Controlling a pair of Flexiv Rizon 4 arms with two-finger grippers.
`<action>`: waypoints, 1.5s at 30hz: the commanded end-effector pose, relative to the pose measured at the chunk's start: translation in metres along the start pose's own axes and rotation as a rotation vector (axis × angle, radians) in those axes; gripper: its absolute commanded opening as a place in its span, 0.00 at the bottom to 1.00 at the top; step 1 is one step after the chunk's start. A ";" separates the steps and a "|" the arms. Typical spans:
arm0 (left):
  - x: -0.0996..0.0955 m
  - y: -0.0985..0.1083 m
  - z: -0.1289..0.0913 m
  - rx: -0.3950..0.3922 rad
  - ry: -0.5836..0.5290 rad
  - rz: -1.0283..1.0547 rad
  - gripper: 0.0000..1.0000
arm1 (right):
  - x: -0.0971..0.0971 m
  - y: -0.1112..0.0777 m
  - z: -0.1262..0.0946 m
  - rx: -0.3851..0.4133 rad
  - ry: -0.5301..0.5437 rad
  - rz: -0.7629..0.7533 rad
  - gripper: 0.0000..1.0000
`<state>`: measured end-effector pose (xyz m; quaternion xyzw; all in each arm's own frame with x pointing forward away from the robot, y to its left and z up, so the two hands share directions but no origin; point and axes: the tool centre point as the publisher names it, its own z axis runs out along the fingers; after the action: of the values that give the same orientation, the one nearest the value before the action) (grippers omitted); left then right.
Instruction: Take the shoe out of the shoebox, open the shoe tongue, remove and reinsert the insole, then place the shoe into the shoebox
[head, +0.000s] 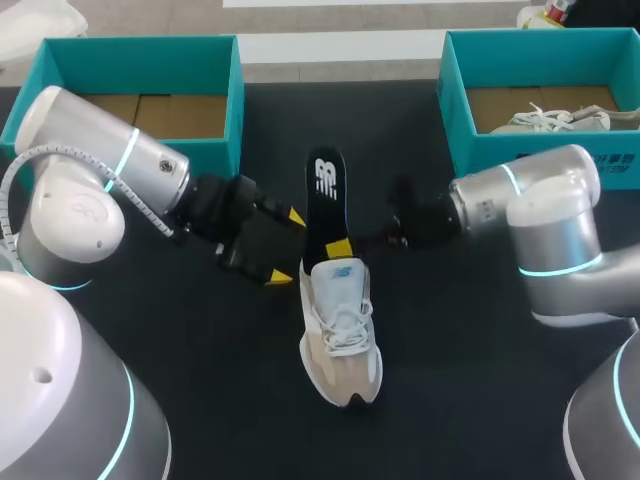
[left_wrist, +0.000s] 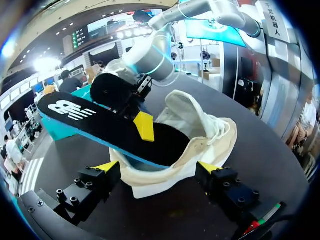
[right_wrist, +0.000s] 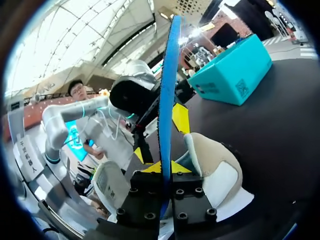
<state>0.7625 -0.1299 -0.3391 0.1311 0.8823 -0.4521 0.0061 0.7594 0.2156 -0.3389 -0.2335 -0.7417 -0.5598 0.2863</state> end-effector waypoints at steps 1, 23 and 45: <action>-0.002 0.002 0.002 -0.002 0.005 -0.002 1.00 | 0.004 -0.013 0.009 0.042 -0.006 0.048 0.00; 0.002 0.003 0.000 0.000 0.006 -0.006 1.00 | 0.005 0.004 -0.004 0.045 -0.049 0.009 0.23; 0.000 0.003 -0.001 -0.006 0.002 -0.004 1.00 | 0.019 -0.042 0.011 0.128 -0.006 0.183 0.00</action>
<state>0.7630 -0.1272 -0.3407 0.1290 0.8832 -0.4510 0.0054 0.7202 0.2132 -0.3544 -0.2816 -0.7513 -0.4841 0.3490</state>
